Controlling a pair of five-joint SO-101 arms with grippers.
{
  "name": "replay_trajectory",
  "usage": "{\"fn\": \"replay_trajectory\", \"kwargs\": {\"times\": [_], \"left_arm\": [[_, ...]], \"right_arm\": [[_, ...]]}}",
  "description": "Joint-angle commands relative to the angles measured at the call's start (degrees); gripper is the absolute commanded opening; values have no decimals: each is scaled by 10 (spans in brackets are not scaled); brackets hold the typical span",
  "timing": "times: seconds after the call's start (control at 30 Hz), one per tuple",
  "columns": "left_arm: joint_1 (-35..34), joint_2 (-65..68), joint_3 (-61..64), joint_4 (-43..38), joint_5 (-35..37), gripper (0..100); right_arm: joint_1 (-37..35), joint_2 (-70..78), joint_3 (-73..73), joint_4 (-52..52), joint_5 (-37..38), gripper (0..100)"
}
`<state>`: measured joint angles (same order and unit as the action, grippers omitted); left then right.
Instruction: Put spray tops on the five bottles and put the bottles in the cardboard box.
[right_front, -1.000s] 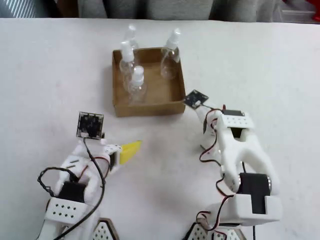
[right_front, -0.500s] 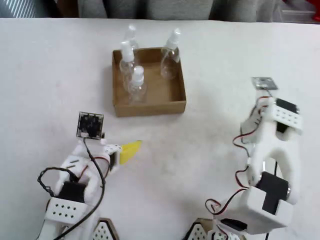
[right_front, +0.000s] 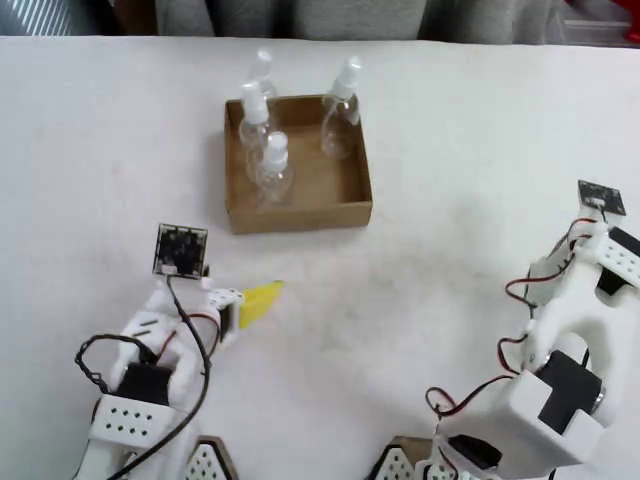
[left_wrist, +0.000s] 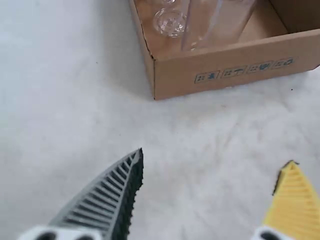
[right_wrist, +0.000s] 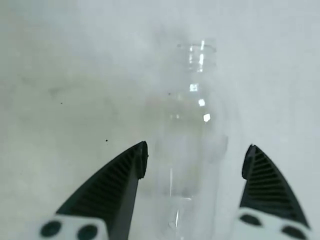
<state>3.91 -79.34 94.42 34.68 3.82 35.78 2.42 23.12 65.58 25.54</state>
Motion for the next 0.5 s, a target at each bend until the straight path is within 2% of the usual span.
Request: {"fn": "replay_trajectory", "kwargs": {"times": [0.0, 0.47], "left_arm": [[-4, -5, -3, 4, -8, 404], [-4, -5, -3, 5, -8, 404]], "right_arm": [[7, -6, -4, -18, 19, 276], [2, 16, -4, -39, 15, 276]]}}
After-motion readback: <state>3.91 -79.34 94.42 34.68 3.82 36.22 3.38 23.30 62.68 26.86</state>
